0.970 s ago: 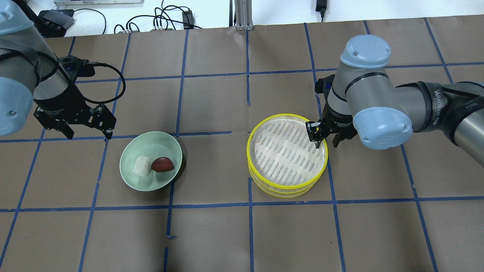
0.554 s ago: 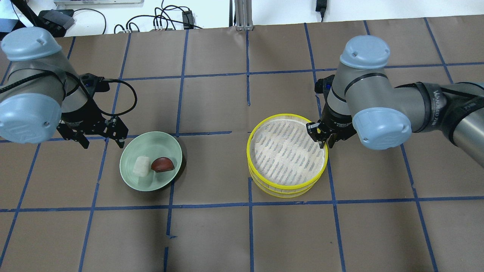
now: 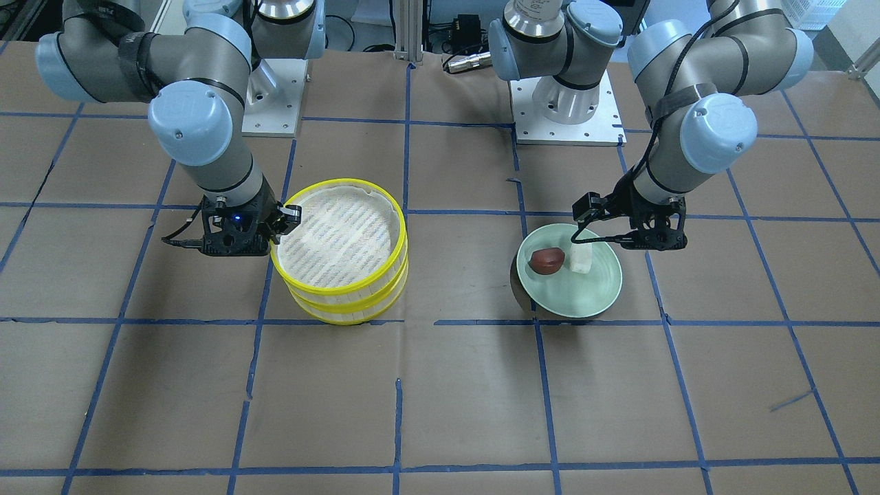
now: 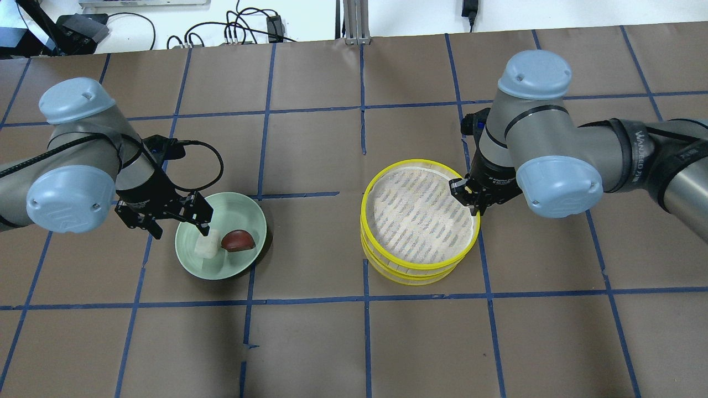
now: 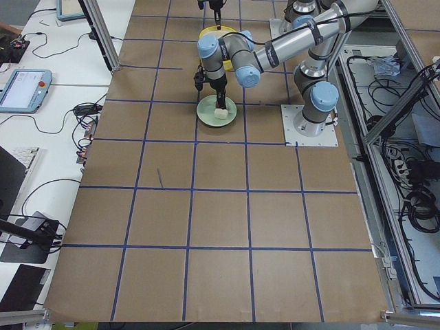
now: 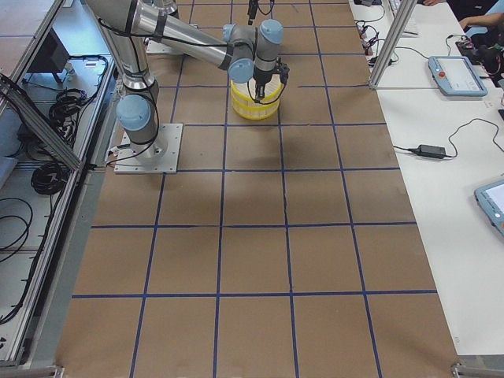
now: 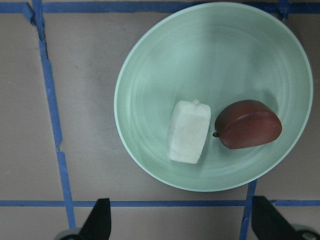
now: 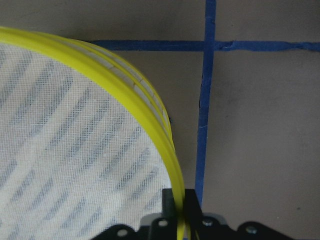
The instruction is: Place buns in different layers of steamer
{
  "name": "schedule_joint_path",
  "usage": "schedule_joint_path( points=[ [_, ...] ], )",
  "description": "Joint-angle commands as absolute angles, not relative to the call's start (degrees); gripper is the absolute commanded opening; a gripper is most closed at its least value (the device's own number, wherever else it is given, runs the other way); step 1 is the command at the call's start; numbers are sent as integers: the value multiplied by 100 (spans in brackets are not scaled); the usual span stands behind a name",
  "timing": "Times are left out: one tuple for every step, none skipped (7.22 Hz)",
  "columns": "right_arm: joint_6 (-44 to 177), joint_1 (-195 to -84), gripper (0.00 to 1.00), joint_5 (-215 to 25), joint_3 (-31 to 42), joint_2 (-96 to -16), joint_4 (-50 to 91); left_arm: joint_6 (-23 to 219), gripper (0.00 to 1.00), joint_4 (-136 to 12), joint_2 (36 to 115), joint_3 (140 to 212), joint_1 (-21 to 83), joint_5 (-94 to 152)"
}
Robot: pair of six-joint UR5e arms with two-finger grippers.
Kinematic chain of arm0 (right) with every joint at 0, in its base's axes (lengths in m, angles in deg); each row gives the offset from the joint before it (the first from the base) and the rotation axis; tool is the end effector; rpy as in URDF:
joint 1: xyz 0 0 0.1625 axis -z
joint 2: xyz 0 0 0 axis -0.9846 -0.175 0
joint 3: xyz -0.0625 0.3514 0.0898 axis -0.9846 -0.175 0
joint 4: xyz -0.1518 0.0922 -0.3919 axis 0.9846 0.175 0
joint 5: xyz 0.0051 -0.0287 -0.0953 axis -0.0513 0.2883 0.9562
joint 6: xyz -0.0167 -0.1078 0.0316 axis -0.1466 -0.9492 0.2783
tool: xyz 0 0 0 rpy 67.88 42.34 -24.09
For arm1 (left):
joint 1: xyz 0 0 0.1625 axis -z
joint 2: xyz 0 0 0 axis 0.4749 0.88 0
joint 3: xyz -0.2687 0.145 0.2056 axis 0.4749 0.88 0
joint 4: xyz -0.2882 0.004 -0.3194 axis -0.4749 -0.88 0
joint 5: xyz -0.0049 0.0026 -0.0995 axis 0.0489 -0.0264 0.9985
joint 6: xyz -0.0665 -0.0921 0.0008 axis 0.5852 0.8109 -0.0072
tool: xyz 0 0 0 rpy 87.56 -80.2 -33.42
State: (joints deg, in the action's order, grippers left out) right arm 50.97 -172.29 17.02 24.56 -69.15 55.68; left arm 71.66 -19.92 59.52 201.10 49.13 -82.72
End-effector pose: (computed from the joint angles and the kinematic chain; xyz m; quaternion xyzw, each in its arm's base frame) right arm 0.1556 -0.4814 0.2068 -0.0113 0.9982 0.0592 0.0076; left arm -0.0325 -0.4671 0.1959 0.0068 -0.9928 -0.1172 0.0234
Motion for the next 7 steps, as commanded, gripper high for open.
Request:
schedule_joint_path(
  points=[
    [5041,-17186,8,1747,2260,-7076,5489,7124,98,-1642,6148,20228,4969,-8217],
    [5032,-17133,8,1747,2032,-7199,5236,7072,98,-1440,6254,20202,4969,-8278],
    [4953,-17054,8,1765,1838,-7296,4989,7080,98,-1298,6324,20237,4961,-8288],
    [4822,-16731,8,1835,1654,-7410,4639,7071,97,-1219,6482,20237,4961,-8462],
    [4499,-16328,8,1948,1521,-7594,4357,7089,94,-1209,6553,20237,4961,-8716],
    [4313,-15837,8,1950,1302,-7692,4093,7098,94,-1218,6562,20246,4961,-8718],
    [4128,-15484,8,1967,996,-7693,3690,7106,94,-1218,6580,20246,4961,-8683]
  ],
)
